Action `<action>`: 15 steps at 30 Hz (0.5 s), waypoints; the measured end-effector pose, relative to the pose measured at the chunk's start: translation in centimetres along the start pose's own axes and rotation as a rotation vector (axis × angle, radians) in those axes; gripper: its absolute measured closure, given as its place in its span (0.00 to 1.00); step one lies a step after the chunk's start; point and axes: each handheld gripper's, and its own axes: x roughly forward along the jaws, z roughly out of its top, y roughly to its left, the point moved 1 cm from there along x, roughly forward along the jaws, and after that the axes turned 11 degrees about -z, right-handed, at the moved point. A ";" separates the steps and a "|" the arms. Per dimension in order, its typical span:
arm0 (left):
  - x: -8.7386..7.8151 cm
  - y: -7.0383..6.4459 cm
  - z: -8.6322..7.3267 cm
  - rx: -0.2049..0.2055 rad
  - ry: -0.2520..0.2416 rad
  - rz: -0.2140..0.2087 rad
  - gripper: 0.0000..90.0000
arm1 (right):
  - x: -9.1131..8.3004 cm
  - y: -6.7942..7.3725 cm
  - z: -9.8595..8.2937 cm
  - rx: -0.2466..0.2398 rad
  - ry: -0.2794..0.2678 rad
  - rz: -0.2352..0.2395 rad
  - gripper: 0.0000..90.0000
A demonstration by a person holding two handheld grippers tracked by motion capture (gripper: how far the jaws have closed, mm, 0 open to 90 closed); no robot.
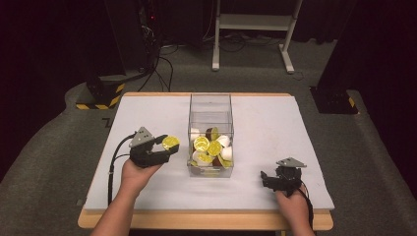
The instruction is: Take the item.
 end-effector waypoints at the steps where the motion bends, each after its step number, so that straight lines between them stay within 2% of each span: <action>1: -0.2 0.2 -0.1 -0.002 -0.001 0.007 0.44 | 0.0 0.0 0.0 0.000 0.000 0.000 0.12; 3: -0.4 0.7 -0.2 0.004 0.007 0.020 0.44 | 0.0 0.0 0.0 0.000 0.000 0.000 0.12; 15: -0.8 2.8 -1.4 -0.024 0.007 0.090 0.44 | 0.0 0.0 0.0 0.000 0.000 0.000 0.12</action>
